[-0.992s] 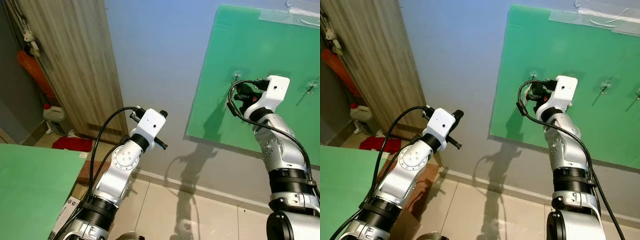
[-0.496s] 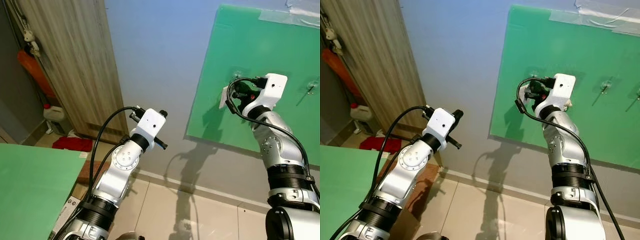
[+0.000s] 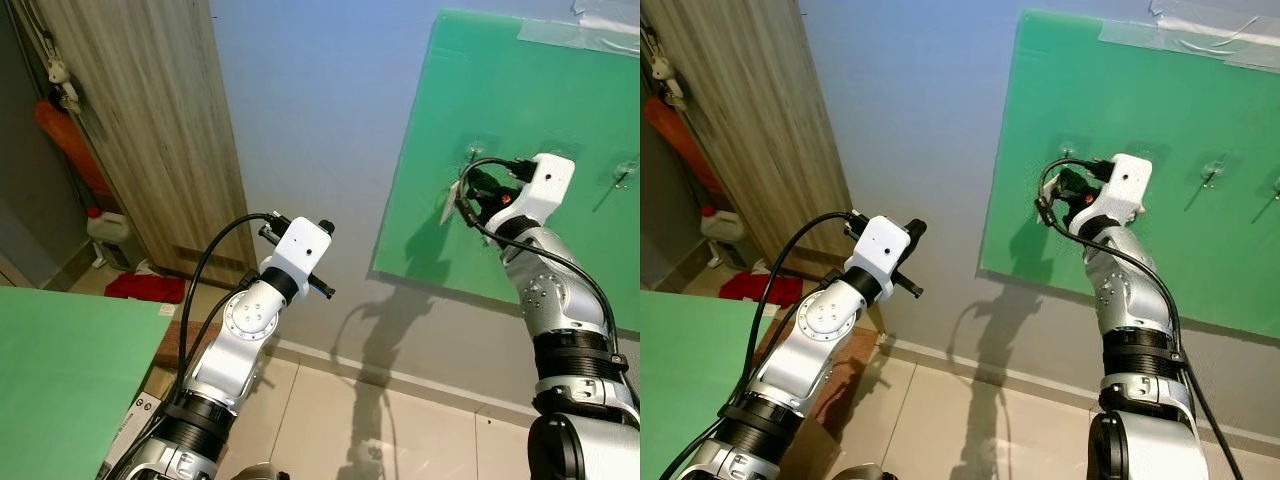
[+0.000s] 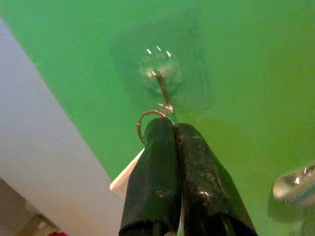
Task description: Hang keys on a hook
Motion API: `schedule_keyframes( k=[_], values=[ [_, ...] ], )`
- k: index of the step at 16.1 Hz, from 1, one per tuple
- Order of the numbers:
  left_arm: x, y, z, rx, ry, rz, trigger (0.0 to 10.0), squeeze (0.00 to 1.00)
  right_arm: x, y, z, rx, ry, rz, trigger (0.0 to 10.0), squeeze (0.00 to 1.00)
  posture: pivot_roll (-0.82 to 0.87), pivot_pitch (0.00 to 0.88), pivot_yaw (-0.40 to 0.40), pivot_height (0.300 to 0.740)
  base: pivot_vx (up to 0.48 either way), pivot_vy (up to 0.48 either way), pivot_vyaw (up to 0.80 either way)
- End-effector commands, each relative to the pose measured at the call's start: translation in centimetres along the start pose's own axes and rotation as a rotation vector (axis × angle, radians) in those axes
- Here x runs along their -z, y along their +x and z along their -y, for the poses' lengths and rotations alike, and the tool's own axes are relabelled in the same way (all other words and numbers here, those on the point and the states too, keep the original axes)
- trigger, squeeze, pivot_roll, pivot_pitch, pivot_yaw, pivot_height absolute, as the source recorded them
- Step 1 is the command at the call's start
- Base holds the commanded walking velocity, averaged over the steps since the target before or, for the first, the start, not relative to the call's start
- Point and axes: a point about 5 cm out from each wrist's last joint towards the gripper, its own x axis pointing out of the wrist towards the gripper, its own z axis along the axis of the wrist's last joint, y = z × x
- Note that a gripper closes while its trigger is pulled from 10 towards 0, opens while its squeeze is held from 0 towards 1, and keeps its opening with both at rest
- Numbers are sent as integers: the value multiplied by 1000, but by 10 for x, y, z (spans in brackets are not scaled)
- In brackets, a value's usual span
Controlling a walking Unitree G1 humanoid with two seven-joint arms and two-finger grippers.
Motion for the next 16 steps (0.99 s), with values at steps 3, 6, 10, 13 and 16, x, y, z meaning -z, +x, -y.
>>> schedule_keyframes(
  k=[3,6,10,13,16],
  values=[
    [-2,2,1,10,16,5,10000,0,-2,2,4,21,52,-15,10000,0,23,0,7,740,0,0,0],
    [-2,1,0,9,16,4,10000,0,-2,2,2,17,30,-16,10000,0,23,0,7,740,0,0,0],
    [-2,1,0,9,17,4,10000,0,-3,2,0,4,-14,-8,10000,0,24,0,8,740,0,0,0],
    [-2,1,1,9,17,4,10000,0,-6,2,-5,-27,-42,7,10000,0,25,0,10,740,0,0,0],
    [-2,1,1,8,16,4,10000,0,-7,1,-6,-37,-65,7,10000,0,25,0,8,740,0,0,0]
  ],
)
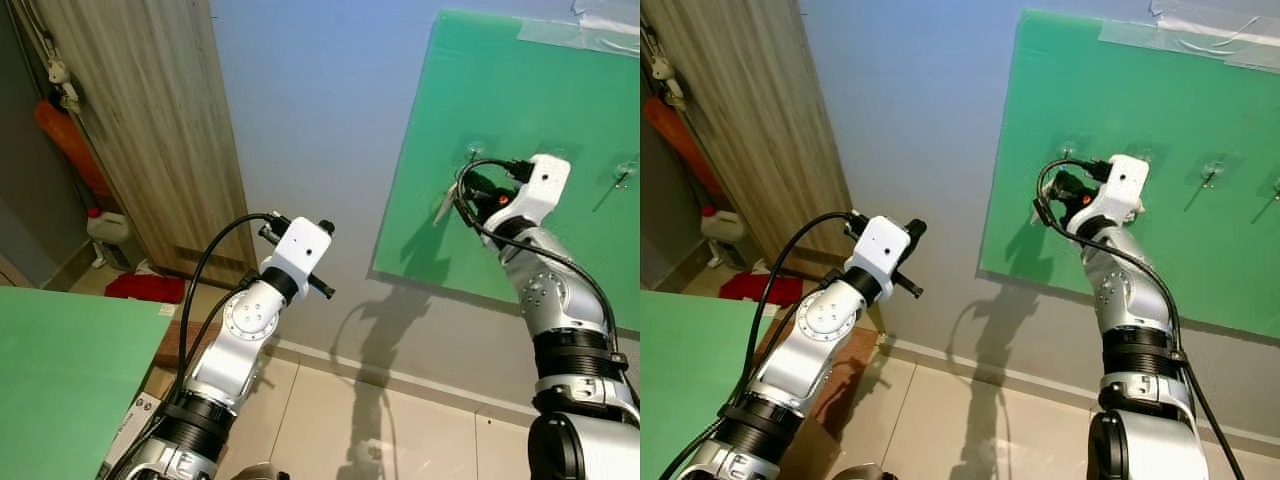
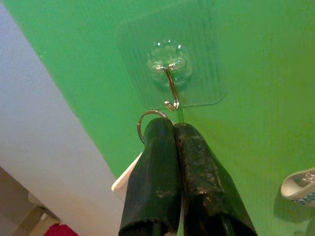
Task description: Hang keys on a hook
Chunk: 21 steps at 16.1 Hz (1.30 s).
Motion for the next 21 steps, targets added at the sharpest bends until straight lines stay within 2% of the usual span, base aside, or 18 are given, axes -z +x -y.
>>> schedule_keyframes(
  k=[1,10,21],
  values=[
    [-2,1,1,9,13,6,10000,0,-7,0,-2,-13,-38,25,10000,0,25,0,8,740,0,0,0],
    [-2,0,1,7,12,5,10000,0,-11,-1,-6,-40,-99,45,10000,0,26,0,10,740,0,0,0],
    [-2,0,3,11,9,6,10000,0,-15,-6,-3,-32,-76,64,10000,0,24,0,5,740,0,0,0]
  ],
)
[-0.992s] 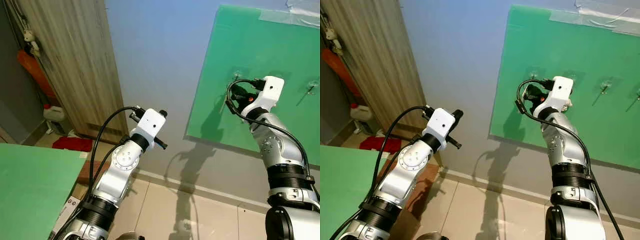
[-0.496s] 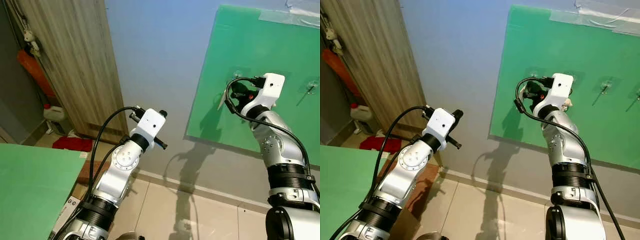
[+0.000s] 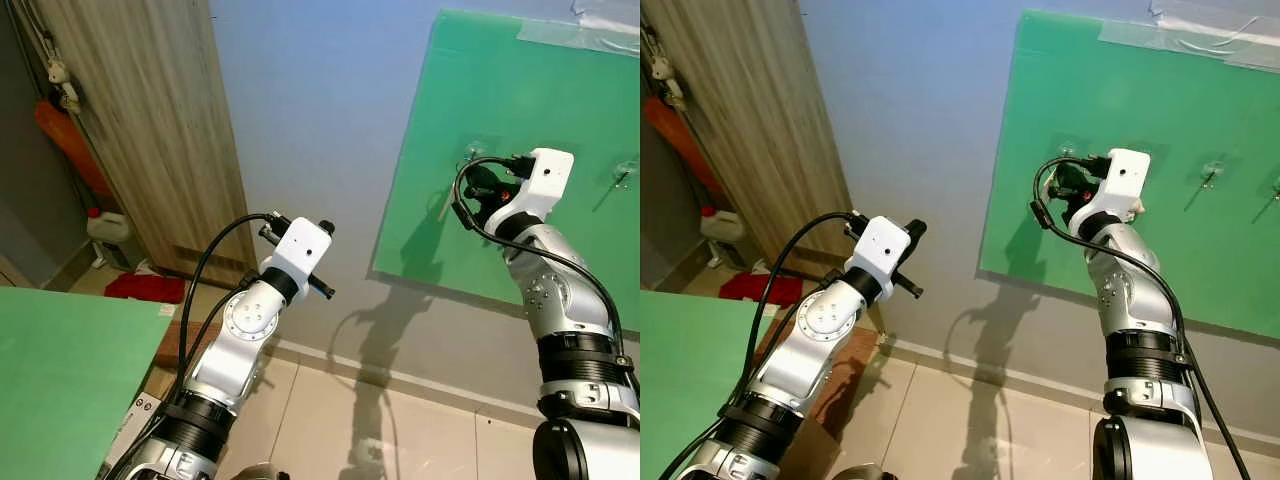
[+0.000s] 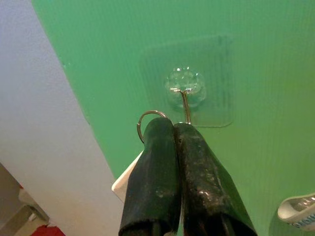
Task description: Hang keys on a hook
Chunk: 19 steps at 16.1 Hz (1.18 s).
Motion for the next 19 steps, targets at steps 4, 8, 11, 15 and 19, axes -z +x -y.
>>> schedule_keyframes(
  k=[4,8,11,15,19],
  values=[
    [-2,0,3,12,9,6,10000,0,-6,-4,5,8,4,14,10000,0,21,0,4,740,0,0,0],
    [-2,1,2,15,11,7,10000,0,-5,-3,6,26,3,10,10000,0,18,0,9,740,0,0,0],
    [-2,1,2,16,12,7,10000,0,-5,-1,8,40,-5,6,10000,0,20,0,9,740,0,0,0],
    [-2,1,2,12,13,8,10000,0,-8,2,6,36,-18,15,10000,0,23,0,7,740,0,0,0],
    [-4,1,2,12,9,22,10000,0,-9,2,5,42,-43,29,10000,0,23,0,9,740,0,0,0]
  ],
)
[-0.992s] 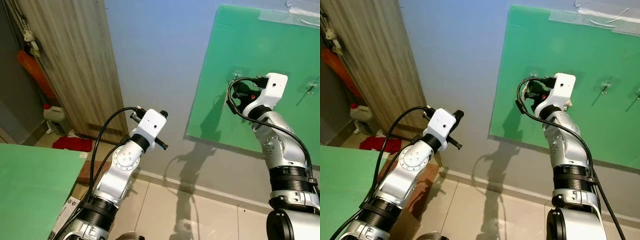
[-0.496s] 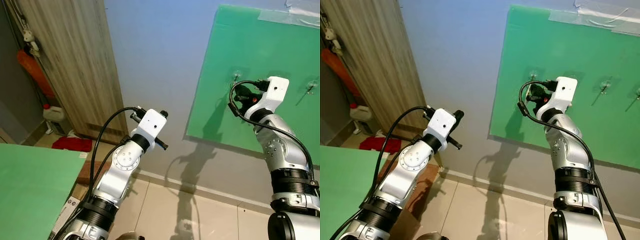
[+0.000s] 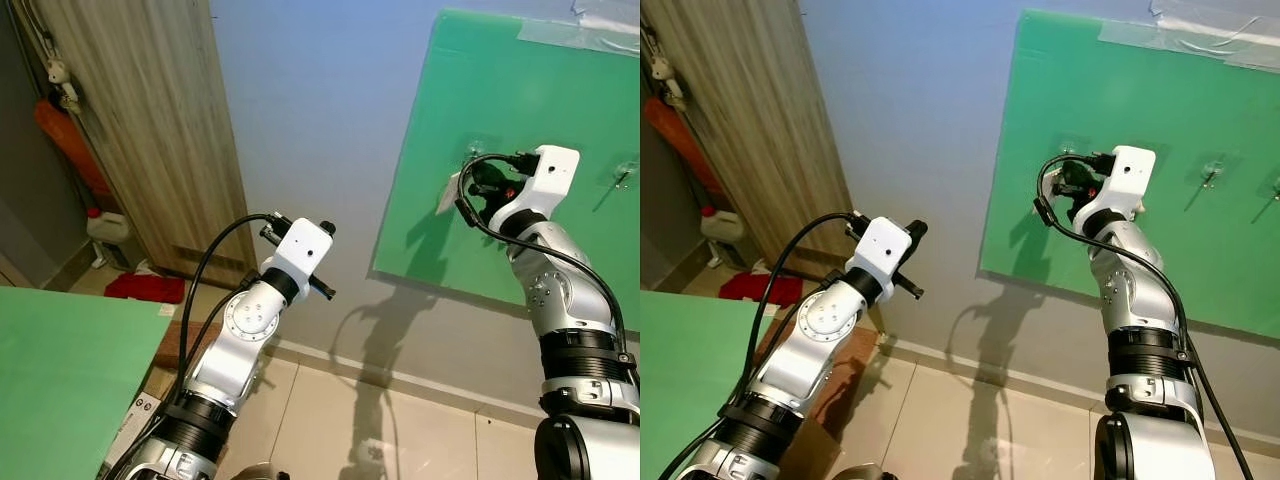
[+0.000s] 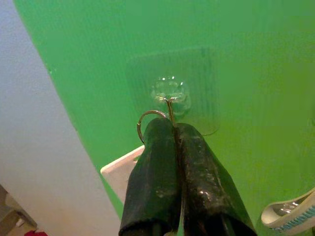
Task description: Hang keys on a hook
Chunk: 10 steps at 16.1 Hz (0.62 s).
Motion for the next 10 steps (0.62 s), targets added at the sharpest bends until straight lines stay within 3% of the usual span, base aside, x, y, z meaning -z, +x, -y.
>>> schedule_keyframes(
  k=[1,6,10],
  values=[
    [-4,1,1,5,7,21,10000,0,-6,1,1,8,-20,21,10000,0,23,0,9,740,0,0,0],
    [-5,1,1,5,7,23,10000,0,-6,6,0,8,-4,21,10000,0,26,0,7,740,0,0,0],
    [-5,0,0,3,7,22,10000,0,-4,10,2,19,98,1,10000,0,31,0,5,740,0,0,0]
  ],
)
